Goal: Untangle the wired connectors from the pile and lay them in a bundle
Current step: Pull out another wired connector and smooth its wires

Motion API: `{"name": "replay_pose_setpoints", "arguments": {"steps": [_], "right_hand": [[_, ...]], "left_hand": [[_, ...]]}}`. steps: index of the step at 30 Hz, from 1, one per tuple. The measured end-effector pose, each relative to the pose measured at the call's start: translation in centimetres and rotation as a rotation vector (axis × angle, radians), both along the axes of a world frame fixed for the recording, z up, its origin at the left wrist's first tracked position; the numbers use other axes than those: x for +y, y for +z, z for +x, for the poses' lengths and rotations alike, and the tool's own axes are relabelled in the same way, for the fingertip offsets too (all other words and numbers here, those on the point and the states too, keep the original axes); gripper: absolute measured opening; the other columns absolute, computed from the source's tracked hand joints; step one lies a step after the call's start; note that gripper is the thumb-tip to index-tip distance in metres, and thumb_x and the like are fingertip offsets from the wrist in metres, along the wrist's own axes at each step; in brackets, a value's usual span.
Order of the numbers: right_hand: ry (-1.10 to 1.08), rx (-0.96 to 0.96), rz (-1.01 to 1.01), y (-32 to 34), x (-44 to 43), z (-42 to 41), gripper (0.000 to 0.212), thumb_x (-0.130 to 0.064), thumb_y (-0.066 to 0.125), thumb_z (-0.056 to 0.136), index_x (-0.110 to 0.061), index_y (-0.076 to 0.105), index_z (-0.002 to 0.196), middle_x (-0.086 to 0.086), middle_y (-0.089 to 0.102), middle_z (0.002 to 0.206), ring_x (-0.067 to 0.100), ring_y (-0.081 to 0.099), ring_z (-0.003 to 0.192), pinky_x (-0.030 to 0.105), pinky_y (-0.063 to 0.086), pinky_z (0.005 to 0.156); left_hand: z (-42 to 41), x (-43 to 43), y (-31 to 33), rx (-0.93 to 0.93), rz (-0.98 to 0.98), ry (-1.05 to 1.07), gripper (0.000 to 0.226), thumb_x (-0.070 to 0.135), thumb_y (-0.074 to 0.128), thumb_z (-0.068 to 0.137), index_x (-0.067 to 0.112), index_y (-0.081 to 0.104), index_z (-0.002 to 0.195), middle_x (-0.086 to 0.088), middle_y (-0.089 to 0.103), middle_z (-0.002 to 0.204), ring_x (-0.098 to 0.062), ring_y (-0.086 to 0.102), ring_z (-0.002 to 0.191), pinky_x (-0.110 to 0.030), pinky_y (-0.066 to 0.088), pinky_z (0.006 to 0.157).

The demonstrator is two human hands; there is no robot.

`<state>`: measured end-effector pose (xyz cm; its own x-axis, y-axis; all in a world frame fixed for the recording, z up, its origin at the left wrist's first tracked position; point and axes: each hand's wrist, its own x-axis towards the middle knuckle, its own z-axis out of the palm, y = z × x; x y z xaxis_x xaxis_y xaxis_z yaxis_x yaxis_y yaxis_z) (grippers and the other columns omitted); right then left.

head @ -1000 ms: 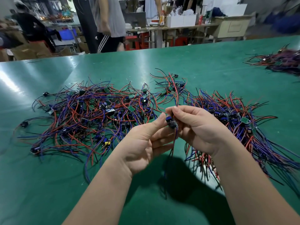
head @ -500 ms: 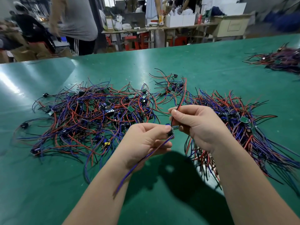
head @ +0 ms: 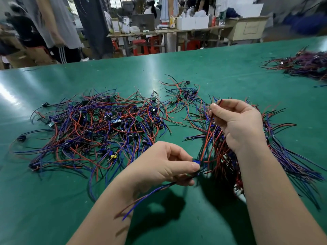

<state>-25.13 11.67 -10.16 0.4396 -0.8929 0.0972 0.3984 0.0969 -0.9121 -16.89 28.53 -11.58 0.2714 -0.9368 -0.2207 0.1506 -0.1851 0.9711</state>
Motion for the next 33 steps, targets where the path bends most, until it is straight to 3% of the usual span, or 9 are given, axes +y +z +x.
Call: {"name": "replay_pose_setpoints", "arguments": {"steps": [8, 13, 16, 20, 23, 26, 28, 30, 33], "right_hand": [[-0.096, 0.056, -0.124, 0.0, 0.9, 0.1, 0.021, -0.008, 0.074, 0.079, -0.014, 0.057, 0.07, -0.005, 0.061, 0.05, 0.013, 0.064, 0.045, 0.018, 0.043, 0.039], [-0.178, 0.141, -0.28, -0.2, 1.3, 0.4, 0.03, -0.017, 0.07, 0.085, -0.014, 0.049, 0.064, -0.001, 0.054, 0.043, 0.018, 0.056, 0.035, 0.021, 0.04, 0.035], [-0.174, 0.101, -0.283, -0.3, 1.4, 0.6, 0.028, -0.026, 0.058, 0.094, -0.015, 0.048, 0.07, 0.0, 0.053, 0.044, 0.019, 0.054, 0.033, 0.023, 0.04, 0.032], [-0.014, 0.149, -0.081, -0.5, 1.4, 1.4, 0.03, -0.028, 0.036, 0.103, -0.012, 0.053, 0.084, 0.005, 0.055, 0.049, 0.019, 0.058, 0.036, 0.019, 0.041, 0.035], [0.274, 0.413, -0.169, -1.0, 1.7, 1.2, 0.006, -0.007, 0.053, 0.094, -0.004, 0.058, 0.096, 0.007, 0.059, 0.058, 0.014, 0.06, 0.041, 0.018, 0.043, 0.038], [0.613, 0.633, -0.374, -1.4, 2.4, 1.0, 0.013, -0.005, 0.07, 0.082, -0.005, 0.065, 0.094, 0.001, 0.065, 0.062, 0.011, 0.063, 0.053, 0.017, 0.045, 0.047], [0.684, 0.547, -0.339, -1.4, 3.3, 1.3, 0.014, -0.01, 0.074, 0.076, -0.011, 0.069, 0.089, -0.002, 0.067, 0.063, 0.008, 0.06, 0.053, 0.014, 0.042, 0.048], [0.652, 0.295, -0.146, -1.0, 4.0, 1.7, 0.016, -0.018, 0.071, 0.07, -0.013, 0.071, 0.085, 0.0, 0.068, 0.065, 0.007, 0.057, 0.051, 0.013, 0.041, 0.047], [0.578, 0.047, 0.01, -0.4, 4.2, 1.8, 0.017, -0.021, 0.066, 0.066, -0.012, 0.076, 0.075, 0.001, 0.067, 0.062, 0.005, 0.056, 0.049, 0.012, 0.044, 0.049]], "left_hand": [[1.2, 0.7, 0.1, -0.018, 0.049, -0.054, 0.012, 0.007, 0.075, 0.073, 0.003, 0.065, 0.079, -0.011, 0.055, 0.063, -0.01, 0.05, 0.047, -0.025, 0.055, 0.057], [1.5, 0.9, 0.1, -0.137, 0.108, -0.182, 0.022, 0.018, 0.065, 0.078, 0.017, 0.074, 0.098, 0.005, 0.063, 0.066, -0.011, 0.062, 0.052, -0.024, 0.045, 0.058], [1.5, 0.9, 0.1, -0.056, 0.012, -0.205, 0.023, 0.019, 0.064, 0.077, 0.02, 0.076, 0.096, -0.002, 0.059, 0.068, -0.008, 0.057, 0.056, -0.027, 0.054, 0.063], [1.8, 0.8, 0.3, 0.102, -0.236, -0.112, 0.023, 0.025, 0.083, 0.063, 0.022, 0.076, 0.085, -0.003, 0.07, 0.077, -0.013, 0.066, 0.064, -0.031, 0.057, 0.065], [1.9, 0.2, 0.5, 0.259, -0.432, 0.15, 0.034, 0.026, 0.094, 0.045, 0.022, 0.074, 0.072, -0.005, 0.071, 0.078, -0.014, 0.07, 0.067, -0.026, 0.057, 0.061], [2.1, -0.4, 0.6, 0.401, -0.565, 0.42, 0.027, 0.004, 0.084, 0.049, 0.021, 0.073, 0.067, 0.0, 0.07, 0.071, -0.008, 0.067, 0.062, -0.018, 0.053, 0.057], [2.2, -0.7, 0.5, 0.429, -0.626, 0.533, 0.013, 0.012, 0.075, 0.057, 0.019, 0.072, 0.067, 0.002, 0.068, 0.068, -0.006, 0.064, 0.058, -0.016, 0.051, 0.056], [2.1, -0.8, 0.3, 0.314, -0.657, 0.607, 0.015, 0.011, 0.074, 0.056, 0.016, 0.071, 0.069, 0.002, 0.069, 0.068, -0.006, 0.064, 0.059, -0.015, 0.051, 0.057], [1.4, -1.1, -0.3, -0.127, -0.627, 0.682, 0.024, 0.018, 0.08, 0.057, 0.016, 0.067, 0.077, 0.003, 0.072, 0.071, -0.006, 0.066, 0.065, -0.016, 0.051, 0.064]]}}
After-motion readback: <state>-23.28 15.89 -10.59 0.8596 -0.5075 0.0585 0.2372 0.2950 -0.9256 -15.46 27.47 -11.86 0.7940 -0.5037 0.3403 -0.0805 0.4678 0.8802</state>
